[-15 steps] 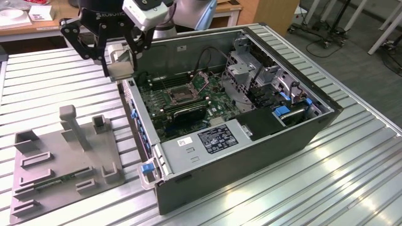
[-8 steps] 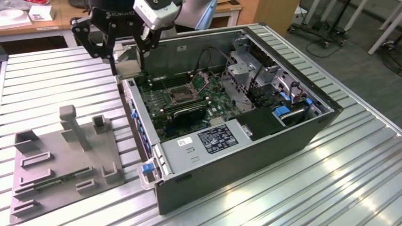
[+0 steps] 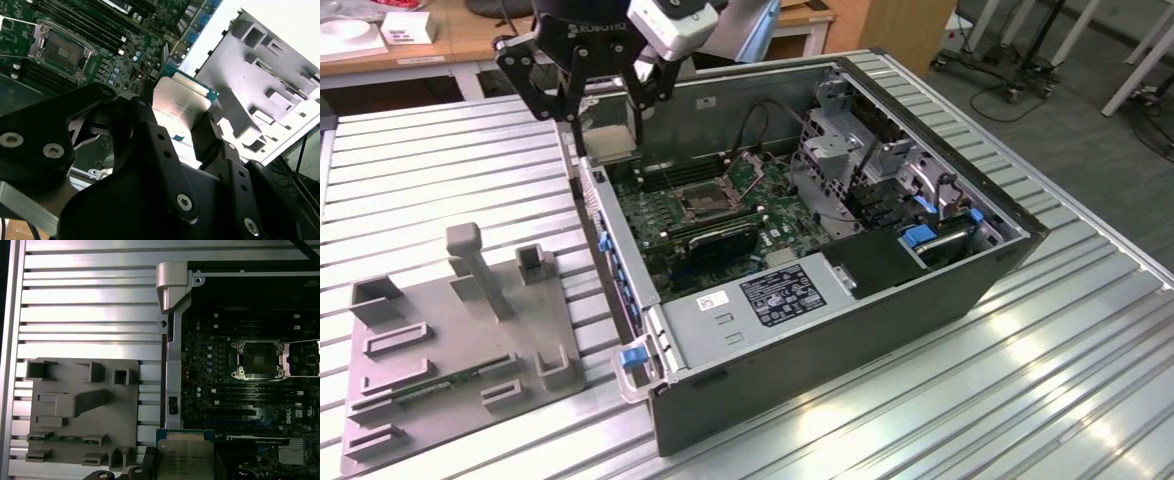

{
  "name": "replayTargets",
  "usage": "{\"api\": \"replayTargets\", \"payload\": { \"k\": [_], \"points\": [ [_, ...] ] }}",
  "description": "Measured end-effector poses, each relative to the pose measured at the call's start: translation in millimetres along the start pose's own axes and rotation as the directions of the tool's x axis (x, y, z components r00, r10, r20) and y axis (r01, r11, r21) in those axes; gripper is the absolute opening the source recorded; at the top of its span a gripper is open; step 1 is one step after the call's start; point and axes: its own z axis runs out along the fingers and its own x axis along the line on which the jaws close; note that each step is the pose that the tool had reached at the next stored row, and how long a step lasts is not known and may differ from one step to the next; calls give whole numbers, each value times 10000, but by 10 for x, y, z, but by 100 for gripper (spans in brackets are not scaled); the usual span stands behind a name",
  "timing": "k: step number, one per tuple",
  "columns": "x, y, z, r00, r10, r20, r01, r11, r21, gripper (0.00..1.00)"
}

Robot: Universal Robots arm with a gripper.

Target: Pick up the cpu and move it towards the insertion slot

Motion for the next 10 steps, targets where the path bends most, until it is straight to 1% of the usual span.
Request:
{"api": "replayTargets", "payload": {
  "k": [10],
  "points": [
    [-188, -3, 4, 10000, 0, 0, 0, 10000, 0, 54]
  ]
}}
